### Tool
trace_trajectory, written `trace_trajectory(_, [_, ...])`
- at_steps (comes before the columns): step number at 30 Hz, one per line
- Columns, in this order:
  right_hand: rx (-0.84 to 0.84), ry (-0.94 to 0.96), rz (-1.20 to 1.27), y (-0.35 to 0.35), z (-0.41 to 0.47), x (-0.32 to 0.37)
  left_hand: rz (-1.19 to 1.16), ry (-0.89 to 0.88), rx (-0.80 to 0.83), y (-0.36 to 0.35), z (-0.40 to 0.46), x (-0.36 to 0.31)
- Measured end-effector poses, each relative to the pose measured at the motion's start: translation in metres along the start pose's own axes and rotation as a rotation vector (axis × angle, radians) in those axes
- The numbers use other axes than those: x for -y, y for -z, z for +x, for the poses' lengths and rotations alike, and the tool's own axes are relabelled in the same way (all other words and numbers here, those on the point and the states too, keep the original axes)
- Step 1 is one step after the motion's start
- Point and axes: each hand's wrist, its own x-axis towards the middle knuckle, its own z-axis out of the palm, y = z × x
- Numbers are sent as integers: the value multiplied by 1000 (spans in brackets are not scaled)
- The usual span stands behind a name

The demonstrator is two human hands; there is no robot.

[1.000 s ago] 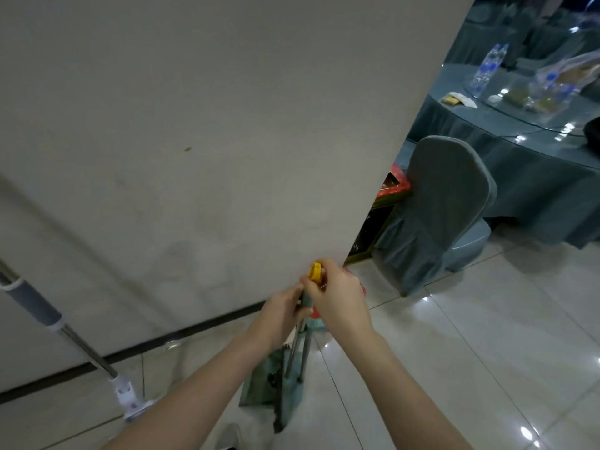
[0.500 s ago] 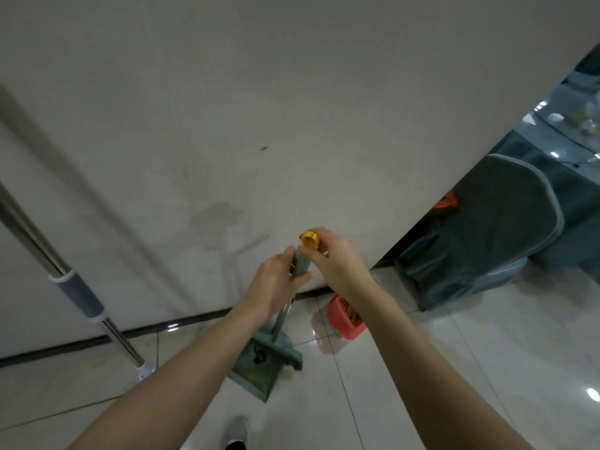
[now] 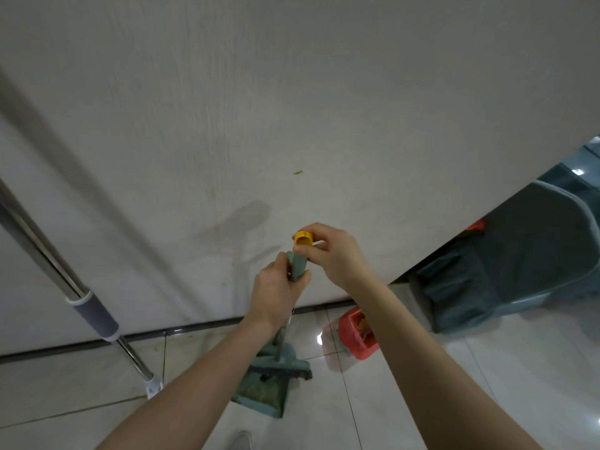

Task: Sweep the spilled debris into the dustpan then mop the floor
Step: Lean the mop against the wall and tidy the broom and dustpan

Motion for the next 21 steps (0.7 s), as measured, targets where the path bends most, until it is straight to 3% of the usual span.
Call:
trace_trajectory(5, [60, 13, -3, 4, 16, 4, -23, 48, -38, -6, 11, 1])
trace_trajectory(11, [56, -16, 8, 6, 10, -3, 40, 16, 47, -7, 17, 3])
trace_trajectory(21, [-61, 51, -73, 0, -18, -7, 82, -91, 152, -6, 2, -4])
